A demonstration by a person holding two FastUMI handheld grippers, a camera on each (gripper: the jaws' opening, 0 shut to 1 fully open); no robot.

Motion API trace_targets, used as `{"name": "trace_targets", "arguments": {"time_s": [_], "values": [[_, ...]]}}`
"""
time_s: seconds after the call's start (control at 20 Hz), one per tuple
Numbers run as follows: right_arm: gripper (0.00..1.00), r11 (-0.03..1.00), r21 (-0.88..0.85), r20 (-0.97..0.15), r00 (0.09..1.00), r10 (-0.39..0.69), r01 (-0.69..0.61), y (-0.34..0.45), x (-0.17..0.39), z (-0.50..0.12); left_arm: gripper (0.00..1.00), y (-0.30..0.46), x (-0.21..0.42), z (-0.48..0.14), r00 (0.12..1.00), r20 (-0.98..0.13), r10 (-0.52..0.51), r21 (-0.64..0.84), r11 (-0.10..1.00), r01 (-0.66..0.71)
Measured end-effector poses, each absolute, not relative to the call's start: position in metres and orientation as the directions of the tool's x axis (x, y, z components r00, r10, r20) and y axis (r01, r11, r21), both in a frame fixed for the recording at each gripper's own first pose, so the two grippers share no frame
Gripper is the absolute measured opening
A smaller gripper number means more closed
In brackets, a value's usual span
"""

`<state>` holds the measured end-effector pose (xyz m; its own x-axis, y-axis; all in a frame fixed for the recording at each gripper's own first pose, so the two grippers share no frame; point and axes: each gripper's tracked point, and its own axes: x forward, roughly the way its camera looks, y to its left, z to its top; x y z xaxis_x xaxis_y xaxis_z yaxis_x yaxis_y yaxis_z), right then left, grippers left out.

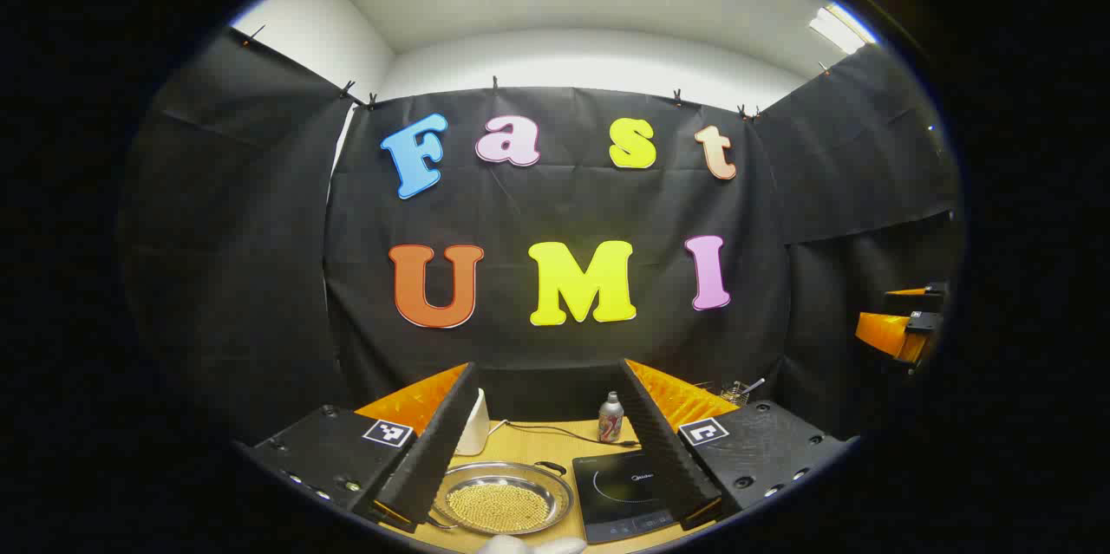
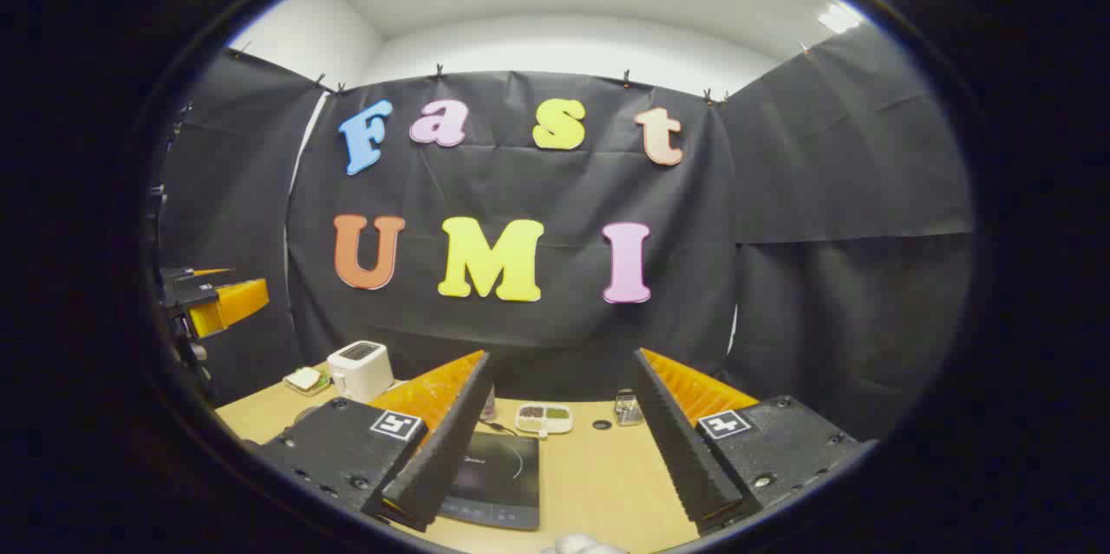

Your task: First push the handle of the pot to place it horizontally, then grasp the pot with both hands and set it on the induction cooktop.

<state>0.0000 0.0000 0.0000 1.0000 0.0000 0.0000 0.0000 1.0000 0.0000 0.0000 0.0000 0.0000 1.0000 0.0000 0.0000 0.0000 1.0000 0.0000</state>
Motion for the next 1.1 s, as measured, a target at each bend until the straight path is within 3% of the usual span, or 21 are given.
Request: {"name": "trace_targets", "arguments": {"time_s": [0.15, 0.2, 0.35, 0.4, 0.45, 0.6, 0.65, 0.8, 0.95, 1.05, 1.1], "values": [[0.97, 1.0, 0.003, -0.002, 1.0, -0.001, 0.001, 0.0, 0.0, -0.001, 0.95, 0.001, 0.001, 0.0, 1.0, 0.003, -0.001, -0.002, 1.0, 0.001], [0.97, 1.0, 0.004, -0.003, 1.0, -0.001, 0.001, 0.0, 0.0, -0.001, 0.87, 0.002, 0.002, 0.0, 1.0, 0.005, 0.0, -0.002, 1.0, 0.0], [0.97, 1.0, -0.001, -0.007, 1.0, 0.001, -0.001, 0.001, -0.002, -0.005, 0.87, 0.003, 0.002, 0.0, 1.0, 0.01, 0.005, -0.001, 1.0, -0.005], [0.97, 1.0, -0.003, -0.008, 1.0, 0.0, 0.0, 0.001, -0.002, -0.005, 0.95, 0.003, 0.002, 0.0, 1.0, 0.008, 0.005, -0.003, 1.0, -0.005], [0.97, 1.0, -0.002, -0.007, 1.0, 0.001, -0.002, 0.001, -0.003, -0.006, 0.87, 0.004, 0.003, 0.0, 1.0, 0.008, 0.007, -0.002, 1.0, -0.007], [0.97, 1.0, 0.006, -0.011, 1.0, -0.001, 0.001, -0.001, -0.002, -0.007, 0.87, 0.005, 0.003, -0.001, 1.0, 0.01, 0.007, 0.001, 1.0, -0.007], [0.97, 1.0, 0.01, -0.013, 1.0, 0.001, -0.001, 0.0, -0.002, -0.008, 0.95, 0.007, 0.004, -0.001, 1.0, 0.009, 0.007, 0.003, 1.0, -0.007], [0.97, 1.0, 0.005, -0.017, 1.0, 0.002, -0.002, 0.0, -0.005, -0.01, 0.94, 0.009, 0.004, -0.005, 1.0, 0.001, 0.008, -0.002, 1.0, -0.008], [0.97, 1.0, 0.009, -0.023, 1.0, 0.0, 0.0, -0.001, -0.005, -0.012, 0.47, 0.017, 0.001, -0.002, 0.999, 0.018, 0.03, 0.007, 1.0, -0.03], [1.0, 1.0, 0.013, -0.027, 1.0, -0.002, 0.003, -0.003, -0.006, -0.015, 0.36, 0.015, 0.006, -0.002, 1.0, 0.02, -0.001, -0.007, 1.0, 0.002], [0.97, 1.0, 0.012, -0.031, 1.0, -0.004, 0.005, -0.004, -0.007, -0.016, 0.19, 0.009, 0.007, -0.007, 0.999, 0.003, -0.032, -0.03, 0.999, 0.032]]}}
